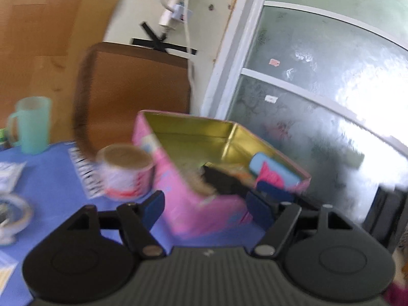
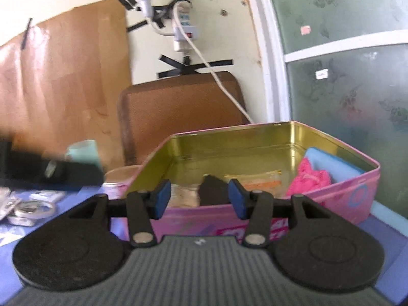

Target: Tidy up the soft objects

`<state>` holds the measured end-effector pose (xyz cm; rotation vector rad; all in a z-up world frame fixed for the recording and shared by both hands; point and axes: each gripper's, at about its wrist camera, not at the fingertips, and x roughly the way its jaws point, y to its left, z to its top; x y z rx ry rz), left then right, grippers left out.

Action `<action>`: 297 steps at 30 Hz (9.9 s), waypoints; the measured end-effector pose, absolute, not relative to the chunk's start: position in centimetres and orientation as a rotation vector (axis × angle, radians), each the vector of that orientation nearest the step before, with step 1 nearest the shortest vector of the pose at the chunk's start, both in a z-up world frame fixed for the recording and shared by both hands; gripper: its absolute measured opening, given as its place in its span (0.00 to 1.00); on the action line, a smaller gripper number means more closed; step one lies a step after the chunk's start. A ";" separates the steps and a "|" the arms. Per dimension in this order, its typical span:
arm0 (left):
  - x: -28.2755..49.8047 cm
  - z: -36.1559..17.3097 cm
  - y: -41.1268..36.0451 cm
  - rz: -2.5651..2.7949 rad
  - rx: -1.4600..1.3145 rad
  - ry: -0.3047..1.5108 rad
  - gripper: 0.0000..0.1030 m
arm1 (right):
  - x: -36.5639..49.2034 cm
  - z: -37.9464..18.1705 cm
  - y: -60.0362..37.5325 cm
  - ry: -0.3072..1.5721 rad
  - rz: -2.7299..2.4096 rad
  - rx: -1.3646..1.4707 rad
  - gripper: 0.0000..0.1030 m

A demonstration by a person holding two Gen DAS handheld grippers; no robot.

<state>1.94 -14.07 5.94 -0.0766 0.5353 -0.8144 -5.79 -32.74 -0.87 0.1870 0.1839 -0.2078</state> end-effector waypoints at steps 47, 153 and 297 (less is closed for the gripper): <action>-1.4 1.5 9.0 -0.411 -0.531 0.603 0.73 | -5.7 -1.8 -14.9 0.568 0.532 0.004 0.66; 2.1 1.6 3.3 -0.391 -0.241 0.511 0.82 | -7.9 -4.3 -19.3 0.513 0.138 -0.154 0.93; -1.8 0.0 -5.0 -0.521 -0.412 0.601 1.00 | -11.5 -6.3 -20.4 0.327 0.174 0.039 0.71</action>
